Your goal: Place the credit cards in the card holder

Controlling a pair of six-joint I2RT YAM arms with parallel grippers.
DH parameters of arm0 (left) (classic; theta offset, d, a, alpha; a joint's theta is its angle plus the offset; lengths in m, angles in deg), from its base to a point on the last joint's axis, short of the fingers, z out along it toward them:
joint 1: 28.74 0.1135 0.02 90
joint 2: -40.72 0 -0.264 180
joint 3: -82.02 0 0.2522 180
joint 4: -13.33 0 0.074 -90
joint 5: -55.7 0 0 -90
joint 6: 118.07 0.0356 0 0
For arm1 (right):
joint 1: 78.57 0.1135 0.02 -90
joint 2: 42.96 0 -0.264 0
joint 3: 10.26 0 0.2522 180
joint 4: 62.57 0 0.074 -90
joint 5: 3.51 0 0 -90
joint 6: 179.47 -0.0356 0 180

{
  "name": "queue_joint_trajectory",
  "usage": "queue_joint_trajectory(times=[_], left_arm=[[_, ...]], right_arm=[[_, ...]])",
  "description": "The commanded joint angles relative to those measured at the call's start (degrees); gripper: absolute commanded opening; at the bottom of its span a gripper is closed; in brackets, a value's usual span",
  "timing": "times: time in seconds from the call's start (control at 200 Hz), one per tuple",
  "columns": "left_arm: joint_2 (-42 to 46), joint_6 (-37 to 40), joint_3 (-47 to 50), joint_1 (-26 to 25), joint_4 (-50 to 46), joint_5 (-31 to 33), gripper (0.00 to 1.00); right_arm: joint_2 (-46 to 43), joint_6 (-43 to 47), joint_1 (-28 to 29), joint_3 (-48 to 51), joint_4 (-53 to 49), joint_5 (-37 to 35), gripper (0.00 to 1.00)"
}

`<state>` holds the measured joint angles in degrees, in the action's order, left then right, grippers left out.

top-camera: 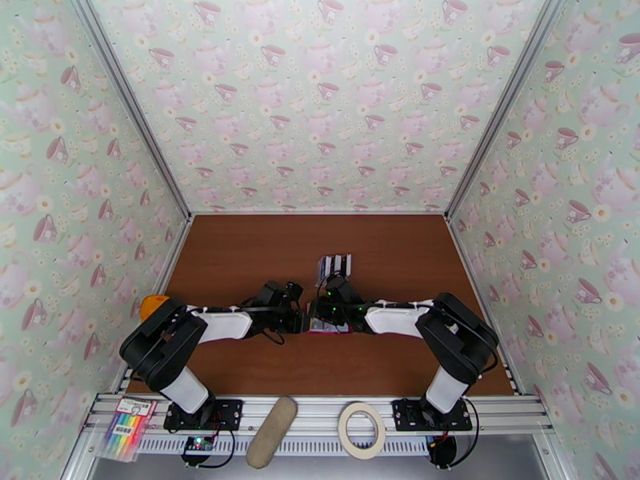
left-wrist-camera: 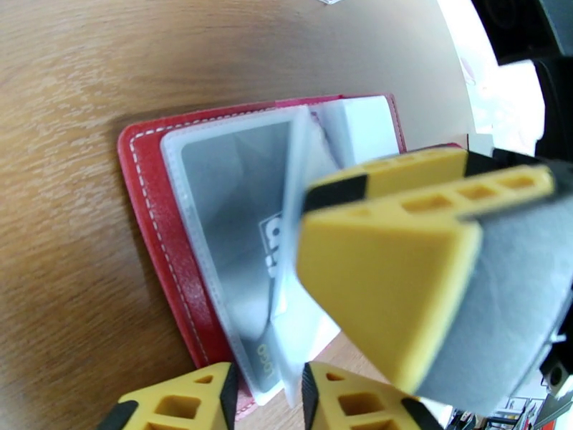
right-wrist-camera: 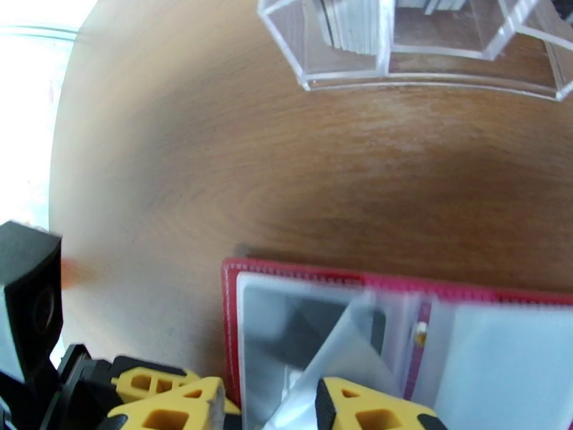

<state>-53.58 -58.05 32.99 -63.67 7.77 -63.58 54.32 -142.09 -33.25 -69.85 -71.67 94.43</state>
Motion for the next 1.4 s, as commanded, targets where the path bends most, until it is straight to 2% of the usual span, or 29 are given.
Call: queue_joint_trajectory(times=[0.0,0.431,0.666,0.751,0.857,0.982,1.392], left_arm=[[-2.86,0.27,0.90,-0.50,-3.29,2.21,0.29],[-2.43,-0.44,1.17,-0.39,-2.93,2.87,0.26],[-1.94,-0.39,0.21,0.02,-4.25,3.56,0.26],[-1.31,-0.02,-0.28,0.05,-5.45,4.35,0.29],[-0.21,0.33,-0.59,0.05,-6.63,4.98,0.40],[1.32,1.01,-1.52,0.02,-8.58,5.82,0.46],[4.55,2.29,-4.88,-0.18,-11.59,5.56,0.47]], right_arm=[[-2.85,1.68,-0.20,-1.78,-2.94,-0.33,0.42],[-8.96,3.66,-2.15,0.23,-6.70,-1.95,0.42],[-9.25,4.19,-2.74,2.02,-6.83,-2.45,0.42],[-8.55,4.02,-2.69,2.39,-5.95,-1.81,0.42],[-7.76,3.84,-2.62,2.41,-4.90,-1.05,0.41],[-7.65,4.25,-2.68,2.24,-5.00,-1.37,0.40],[-8.81,6.33,-2.68,0.79,-9.28,-4.35,0.39]])
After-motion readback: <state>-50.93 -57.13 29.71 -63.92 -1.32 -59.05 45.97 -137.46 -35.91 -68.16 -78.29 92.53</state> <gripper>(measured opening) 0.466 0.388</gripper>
